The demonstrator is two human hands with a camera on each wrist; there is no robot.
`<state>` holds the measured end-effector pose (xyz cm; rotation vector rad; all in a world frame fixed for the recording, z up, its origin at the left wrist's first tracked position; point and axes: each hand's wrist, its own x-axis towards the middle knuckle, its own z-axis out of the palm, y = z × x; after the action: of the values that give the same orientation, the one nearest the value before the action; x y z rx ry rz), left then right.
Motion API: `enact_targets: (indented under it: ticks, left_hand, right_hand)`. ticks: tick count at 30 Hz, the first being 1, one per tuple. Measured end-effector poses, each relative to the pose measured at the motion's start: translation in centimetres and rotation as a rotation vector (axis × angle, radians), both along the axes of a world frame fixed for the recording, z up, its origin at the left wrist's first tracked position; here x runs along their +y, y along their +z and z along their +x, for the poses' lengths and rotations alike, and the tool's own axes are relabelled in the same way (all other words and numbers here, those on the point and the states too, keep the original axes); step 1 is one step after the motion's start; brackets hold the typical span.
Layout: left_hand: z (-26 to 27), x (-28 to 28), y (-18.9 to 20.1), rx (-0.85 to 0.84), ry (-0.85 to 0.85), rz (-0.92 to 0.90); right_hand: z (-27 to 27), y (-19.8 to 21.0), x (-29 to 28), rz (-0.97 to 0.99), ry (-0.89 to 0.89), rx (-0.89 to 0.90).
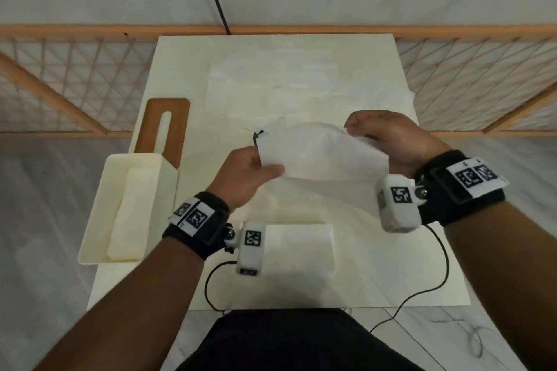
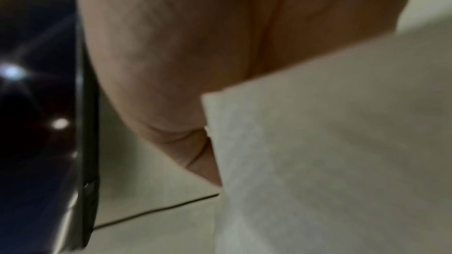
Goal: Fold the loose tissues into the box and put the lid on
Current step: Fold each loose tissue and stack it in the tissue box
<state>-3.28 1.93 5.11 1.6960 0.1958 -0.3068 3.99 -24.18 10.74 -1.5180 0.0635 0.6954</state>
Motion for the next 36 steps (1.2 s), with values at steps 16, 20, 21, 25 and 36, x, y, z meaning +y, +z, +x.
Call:
enact_targets:
  ticks: [16, 20, 21, 25, 36]
  left_hand:
    - [-0.6, 1.1, -1.3, 0.146, 0.486, 0.096]
    - [-1.5, 1.9, -0.7, 0.100, 0.309, -0.035]
    - [-1.8, 2.2, -0.6, 0.083, 0.259, 0.003]
    - [-2.4, 2.7, -0.8, -0.014, 0.147, 0.320]
    - [-2.7, 3.7, -2.1, -0.217, 0.006, 0.627]
  right_hand:
    - [-6.4, -6.1, 1.6, 0.082, -0.211, -0.001]
    - [-6.1, -5.5, 1.1, -0.197, -0.117, -0.205]
    - [-6.1, -5.5, 1.0, -0.251, -0.104, -0.240]
    - [-5.8, -6.0, 0.8, -0.353, -0.133, -0.304]
    - [-6.0, -7.3, 1.4, -0.599, -0.061, -0.503]
